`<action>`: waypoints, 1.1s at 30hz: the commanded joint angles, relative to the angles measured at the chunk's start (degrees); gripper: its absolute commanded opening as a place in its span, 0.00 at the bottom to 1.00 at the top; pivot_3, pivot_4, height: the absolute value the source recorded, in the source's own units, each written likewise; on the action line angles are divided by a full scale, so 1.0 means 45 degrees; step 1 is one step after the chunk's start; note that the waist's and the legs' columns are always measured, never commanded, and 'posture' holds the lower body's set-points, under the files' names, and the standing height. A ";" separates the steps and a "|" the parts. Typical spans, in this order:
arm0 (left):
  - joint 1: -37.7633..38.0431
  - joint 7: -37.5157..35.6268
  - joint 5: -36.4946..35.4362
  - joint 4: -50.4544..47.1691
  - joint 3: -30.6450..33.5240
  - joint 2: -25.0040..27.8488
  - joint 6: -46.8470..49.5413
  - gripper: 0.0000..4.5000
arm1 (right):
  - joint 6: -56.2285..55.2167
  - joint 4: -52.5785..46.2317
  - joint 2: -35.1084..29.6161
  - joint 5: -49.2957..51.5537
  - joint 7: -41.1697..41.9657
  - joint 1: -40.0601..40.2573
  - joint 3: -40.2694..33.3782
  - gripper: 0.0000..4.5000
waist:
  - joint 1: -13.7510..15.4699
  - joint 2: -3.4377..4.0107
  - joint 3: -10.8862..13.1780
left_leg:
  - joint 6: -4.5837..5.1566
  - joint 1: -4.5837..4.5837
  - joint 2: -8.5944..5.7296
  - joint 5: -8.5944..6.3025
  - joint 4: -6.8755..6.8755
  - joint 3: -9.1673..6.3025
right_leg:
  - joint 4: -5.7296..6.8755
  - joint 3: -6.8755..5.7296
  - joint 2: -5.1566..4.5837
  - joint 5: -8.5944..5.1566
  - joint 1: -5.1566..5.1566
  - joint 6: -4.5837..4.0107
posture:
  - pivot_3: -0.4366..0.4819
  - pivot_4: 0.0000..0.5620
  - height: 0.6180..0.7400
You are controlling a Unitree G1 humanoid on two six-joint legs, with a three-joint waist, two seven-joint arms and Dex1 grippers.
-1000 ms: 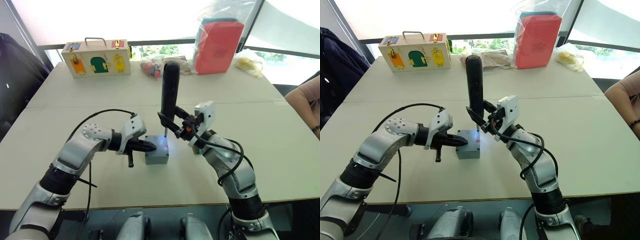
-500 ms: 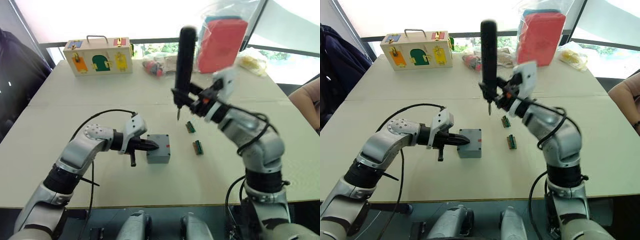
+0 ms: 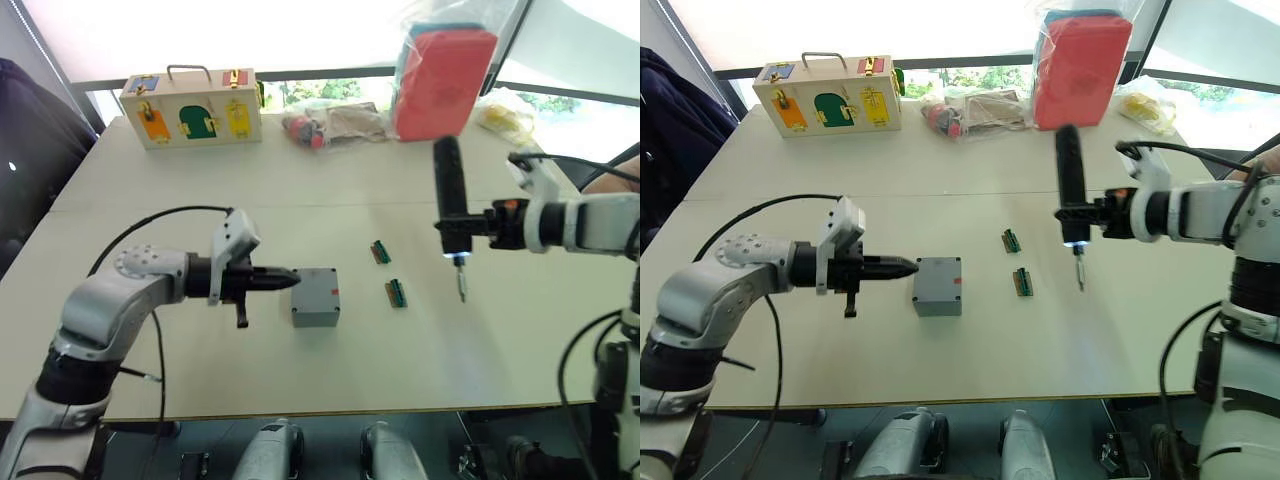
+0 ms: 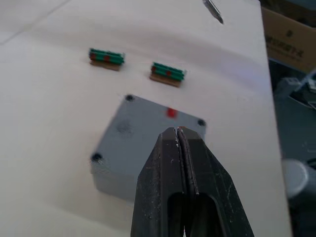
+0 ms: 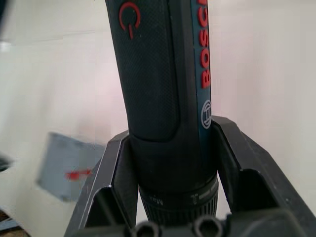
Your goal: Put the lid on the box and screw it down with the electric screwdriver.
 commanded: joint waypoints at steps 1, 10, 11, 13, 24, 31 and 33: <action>0.0369 -0.0156 -0.0504 -0.1424 0.0157 0.0599 0.0046 0.00 | 0.0086 0.1630 -0.0383 0.0591 -0.0321 -0.0113 0.0946 0.38 | -0.0101 -0.0005 0.0000 | -0.0004 -0.0002 0.0005 0.0002 0.0002 0.0000 | 0.0004 -0.0001 0.0006 0.0002 -0.0003 -0.0002 | 0.48 0.27 1.00; 0.0428 0.0651 -0.0995 -0.2023 0.0087 0.0569 0.0535 0.00 | 0.0086 0.4614 0.1001 -0.0921 -0.1681 -0.1018 0.1130 0.38 | -0.0206 0.0009 0.0007 | -0.0002 -0.0012 0.0010 0.0004 0.0004 0.0009 | 0.0003 -0.0010 0.0043 0.0007 -0.0006 -0.0004 | 0.48 0.27 1.00; 0.0442 0.0700 -0.1081 -0.2039 0.0134 0.0598 0.0623 0.00 | 0.0086 0.4612 0.1046 -0.0955 -0.1703 -0.1032 0.1174 0.38 | -0.0201 0.0009 0.0008 | -0.0002 -0.0014 0.0010 0.0004 0.0005 0.0008 | 0.0004 -0.0013 0.0045 0.0007 -0.0010 -0.0004 | 0.48 0.27 1.00; 0.0452 0.0783 -0.1163 -0.2047 0.0156 0.0685 0.0694 0.00 | 0.0086 0.4462 0.1080 -0.1150 -0.1706 -0.1002 0.1370 0.38 | -0.0154 0.0008 0.0008 | -0.0002 -0.0018 0.0008 0.0005 0.0013 0.0007 | 0.0008 -0.0024 0.0047 0.0008 -0.0010 -0.0002 | 0.48 0.27 1.00; -0.0049 0.0924 -0.1258 -0.1028 0.0181 0.0545 0.0630 0.00 | 0.0086 0.2433 0.1445 -0.2622 -0.1411 0.0082 0.1492 0.90 | -0.0134 -0.0009 -0.0002 | 0.0003 0.0006 0.0001 0.0003 0.0031 -0.0004 | 0.0018 -0.0028 0.0056 0.0007 0.0029 0.0001 | 0.48 0.27 1.00; 0.0249 0.1055 -0.1599 -0.0317 0.1467 0.1051 0.0937 0.00 | -0.0619 0.0433 0.1369 -0.2983 -0.0981 -0.0027 0.0082 1.00 | -0.0163 -0.0008 0.0003 | 0.0012 0.0026 -0.0005 -0.0002 0.0032 -0.0006 | 0.0018 -0.0026 0.0055 0.0005 0.0044 0.0004 | 0.48 0.27 1.00; 0.0424 0.1194 -0.1976 -0.0254 0.2124 0.1222 0.1268 0.00 | -0.0580 -0.0357 0.1361 -0.2805 -0.0728 -0.0192 -0.0550 1.00 | -0.0182 -0.0005 0.0005 | 0.0011 0.0019 -0.0003 -0.0002 0.0027 -0.0006 | 0.0024 -0.0024 0.0055 0.0003 0.0027 0.0006 | 0.48 0.27 1.00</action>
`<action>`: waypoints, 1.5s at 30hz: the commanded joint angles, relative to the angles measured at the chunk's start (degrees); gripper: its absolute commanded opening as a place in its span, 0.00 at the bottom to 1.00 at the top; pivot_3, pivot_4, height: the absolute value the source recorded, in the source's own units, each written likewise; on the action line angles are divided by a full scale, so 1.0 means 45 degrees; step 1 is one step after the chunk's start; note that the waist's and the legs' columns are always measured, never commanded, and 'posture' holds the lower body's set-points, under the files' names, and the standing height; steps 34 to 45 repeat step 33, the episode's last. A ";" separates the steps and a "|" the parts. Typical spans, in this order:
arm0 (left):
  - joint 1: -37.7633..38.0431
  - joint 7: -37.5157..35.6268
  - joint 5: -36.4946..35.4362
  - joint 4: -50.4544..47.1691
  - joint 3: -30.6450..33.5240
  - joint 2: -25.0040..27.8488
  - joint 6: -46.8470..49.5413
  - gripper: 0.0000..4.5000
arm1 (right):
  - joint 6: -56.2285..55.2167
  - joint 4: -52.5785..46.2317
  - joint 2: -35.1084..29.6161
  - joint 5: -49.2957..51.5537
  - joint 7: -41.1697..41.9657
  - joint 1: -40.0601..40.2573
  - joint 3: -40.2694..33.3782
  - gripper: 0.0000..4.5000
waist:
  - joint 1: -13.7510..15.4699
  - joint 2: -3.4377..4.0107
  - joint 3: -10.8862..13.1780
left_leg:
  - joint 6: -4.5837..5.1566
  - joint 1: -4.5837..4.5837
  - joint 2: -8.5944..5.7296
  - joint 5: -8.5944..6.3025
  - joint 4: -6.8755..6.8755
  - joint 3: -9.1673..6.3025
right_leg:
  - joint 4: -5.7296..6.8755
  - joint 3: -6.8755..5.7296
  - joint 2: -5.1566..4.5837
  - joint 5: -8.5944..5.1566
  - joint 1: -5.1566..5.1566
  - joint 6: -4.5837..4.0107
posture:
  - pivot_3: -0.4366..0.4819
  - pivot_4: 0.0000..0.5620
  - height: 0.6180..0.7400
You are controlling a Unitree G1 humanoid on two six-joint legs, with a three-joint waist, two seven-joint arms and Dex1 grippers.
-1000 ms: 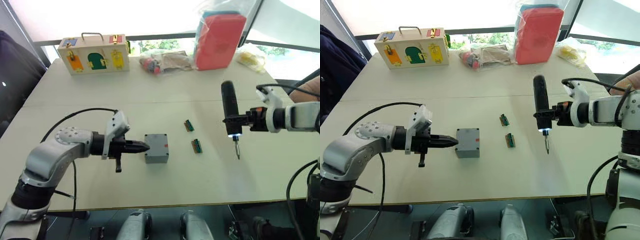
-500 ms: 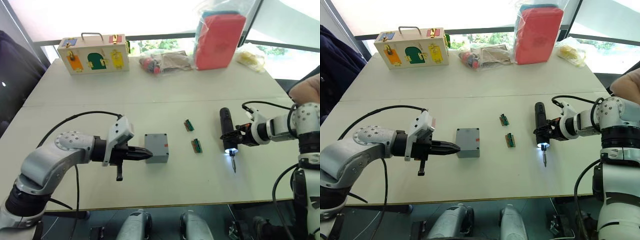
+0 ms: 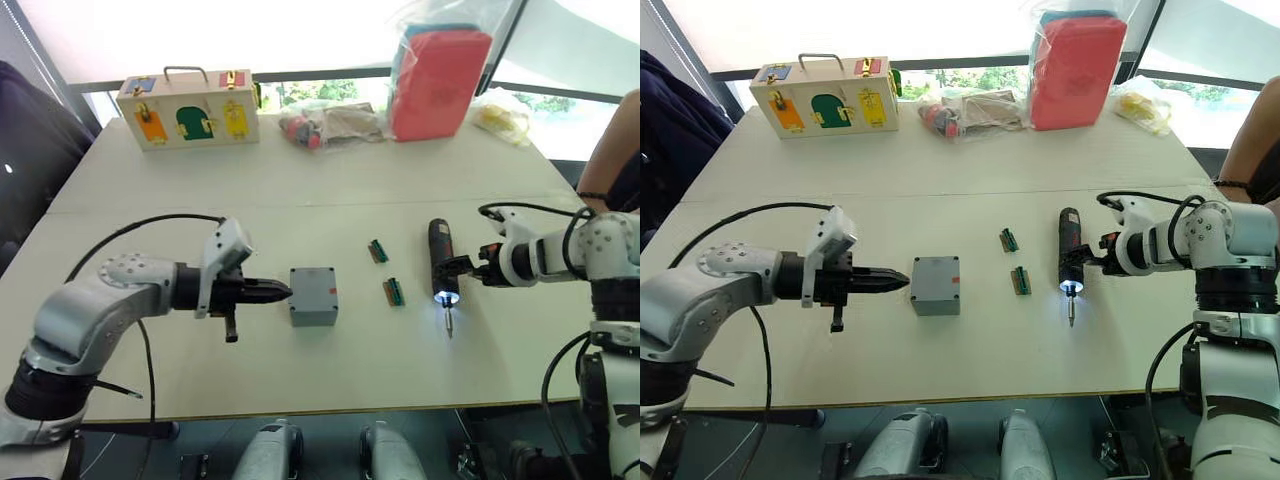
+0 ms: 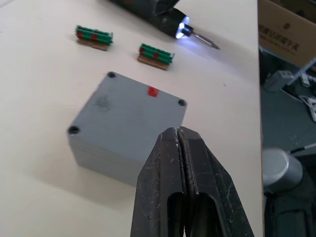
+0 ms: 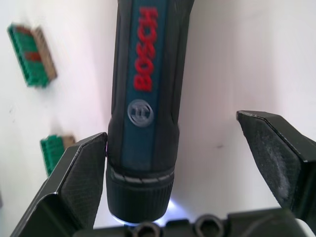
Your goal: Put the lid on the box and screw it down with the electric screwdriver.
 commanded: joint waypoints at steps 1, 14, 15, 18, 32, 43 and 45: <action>0.0259 0.0216 -0.0797 -0.0045 0.1405 0.0369 0.0500 0.00 | -0.0273 -0.1775 -0.0112 0.0374 0.0554 -0.0534 -0.1491 1.00 | -0.0004 0.0001 0.0001 | -0.0001 0.0000 0.0003 0.0000 -0.0005 0.0000 | 0.0000 0.0000 0.0002 -0.0002 -0.0002 0.0002 | 0.48 0.27 1.00; 0.4911 0.0140 -0.2655 -0.1741 0.3993 0.1559 0.1627 0.00 | -0.6740 -1.0782 -0.0849 0.1489 0.7476 0.7329 -0.2344 1.00 | 0.0116 -0.0009 0.0002 | 0.0003 0.0021 0.0005 -0.0006 -0.0010 -0.0012 | -0.0023 0.0010 -0.0019 -0.0003 0.0029 0.0004 | 0.48 0.27 1.00; 0.5462 0.0003 -0.2598 -0.1906 0.4068 0.1705 0.1570 0.00 | -0.7243 -1.1070 -0.1019 0.1267 0.8026 0.8326 -0.2098 1.00 | 0.0139 -0.0006 0.0003 | 0.0002 0.0040 0.0008 -0.0009 -0.0010 -0.0017 | -0.0024 0.0009 -0.0019 -0.0004 0.0047 0.0002 | 0.48 0.27 1.00; 0.7203 -0.0499 -0.2402 -0.2462 0.4065 0.2350 0.1655 0.00 | -0.8091 -1.1618 -0.1366 0.1071 0.9139 1.0554 -0.1642 1.00 | 0.0262 -0.0011 0.0000 | 0.0002 0.0067 0.0027 -0.0015 -0.0020 -0.0016 | -0.0053 0.0010 -0.0031 -0.0032 0.0071 -0.0049 | 0.48 0.27 1.00; 0.8681 0.0250 -0.3338 -0.3131 0.4075 0.1650 0.1314 0.00 | -0.8559 -1.1453 -0.2620 0.1310 1.0537 1.1812 -0.0865 1.00 | 0.0319 0.0007 0.0003 | 0.0015 0.0065 0.0033 -0.0039 -0.0033 -0.0019 | -0.0181 0.0001 -0.0068 -0.0030 0.0063 -0.0080 | 0.48 0.27 1.00; 0.8635 0.0314 -0.3354 -0.3115 0.4030 0.1629 0.1284 0.00 | -0.8552 -1.1424 -0.2612 0.1341 1.0525 1.1768 -0.0822 1.00 | 0.0319 0.0007 0.0003 | 0.0014 0.0065 0.0033 -0.0039 -0.0033 -0.0019 | -0.0180 0.0001 -0.0068 -0.0030 0.0066 -0.0080 | 0.48 0.27 1.00; 0.8635 0.0314 -0.3354 -0.3115 0.4030 0.1629 0.1284 0.00 | -0.8552 -1.1424 -0.2612 0.1341 1.0525 1.1768 -0.0822 1.00 | 0.0319 0.0007 0.0003 | 0.0014 0.0065 0.0033 -0.0039 -0.0033 -0.0019 | -0.0180 0.0001 -0.0068 -0.0030 0.0066 -0.0080 | 0.48 0.27 1.00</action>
